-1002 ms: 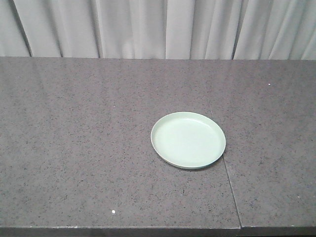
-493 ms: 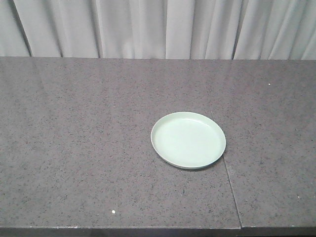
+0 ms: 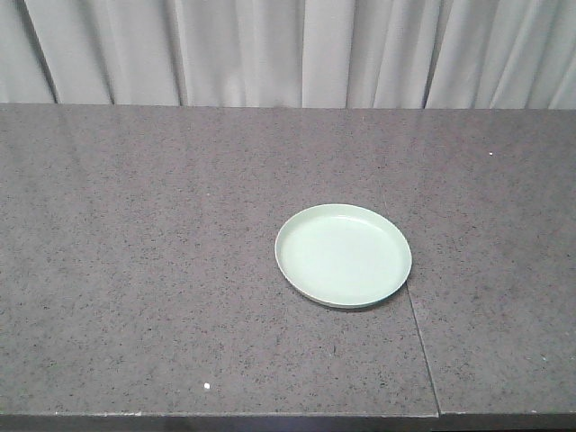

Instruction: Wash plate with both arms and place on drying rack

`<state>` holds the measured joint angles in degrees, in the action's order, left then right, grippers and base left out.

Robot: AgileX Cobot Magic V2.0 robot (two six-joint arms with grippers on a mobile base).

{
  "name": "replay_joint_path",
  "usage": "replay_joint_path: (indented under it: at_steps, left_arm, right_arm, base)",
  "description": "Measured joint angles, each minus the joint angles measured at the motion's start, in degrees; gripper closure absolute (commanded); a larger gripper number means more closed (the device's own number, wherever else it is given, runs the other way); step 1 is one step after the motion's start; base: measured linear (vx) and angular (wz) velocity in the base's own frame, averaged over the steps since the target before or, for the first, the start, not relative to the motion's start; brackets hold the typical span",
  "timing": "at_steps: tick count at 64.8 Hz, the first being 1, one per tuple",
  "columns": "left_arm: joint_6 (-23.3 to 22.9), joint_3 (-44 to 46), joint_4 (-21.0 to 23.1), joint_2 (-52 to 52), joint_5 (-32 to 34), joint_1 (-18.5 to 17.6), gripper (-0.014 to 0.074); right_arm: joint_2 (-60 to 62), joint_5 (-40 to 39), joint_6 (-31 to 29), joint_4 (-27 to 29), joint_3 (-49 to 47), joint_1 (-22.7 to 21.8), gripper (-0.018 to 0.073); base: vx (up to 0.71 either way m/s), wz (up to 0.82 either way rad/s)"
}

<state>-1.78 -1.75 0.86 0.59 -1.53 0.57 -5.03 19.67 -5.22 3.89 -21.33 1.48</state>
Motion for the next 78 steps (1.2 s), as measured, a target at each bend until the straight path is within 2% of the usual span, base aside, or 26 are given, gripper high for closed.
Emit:
replay_joint_path:
  at_steps: [13,19,31,39,45,54,63,78]
  left_arm:
    - [0.0,0.0,0.0,0.0,0.0,0.0,0.0603]
    - [0.0,0.0,0.0,0.0,0.0,0.0,0.0603]
    - [0.0,0.0,0.0,0.0,0.0,0.0,0.0603]
    - [0.0,0.0,0.0,0.0,0.0,0.0,0.0603]
    - [0.0,0.0,0.0,0.0,0.0,0.0,0.0603]
    - [0.0,0.0,0.0,0.0,0.0,0.0,0.0603]
    - [0.0,0.0,0.0,0.0,0.0,0.0,0.0603]
    - [0.0,0.0,0.0,0.0,0.0,0.0,0.0603]
  right_arm:
    - [-8.9,8.4,-0.7,3.5,-11.2,0.0,0.0554]
    - [-13.6,12.6,-3.3,5.8,-15.2,0.0,0.0519]
    - [-23.5,19.4,-9.9,11.0,-21.7,0.0,0.0333]
    - [-30.6,23.2,-12.6,12.4,-25.5,0.0,0.0202]
    - [-35.5,26.4,-13.8,12.7,-28.2,0.0,0.0159]
    - [-42.6,29.9,-15.7,13.0,-31.7,0.3,0.0156]
    - [-49.6,31.8,-16.5,11.9,-34.9,4.2,0.0156]
    - [-60.2,34.2,-11.5,6.1,-41.5,10.1,0.0156]
  base:
    - [0.00,0.00]
    - [0.00,0.00]
    - [0.00,0.00]
    - [0.00,0.00]
    - [0.00,0.00]
    - [0.00,0.00]
    - [0.00,0.00]
    - [0.00,0.00]
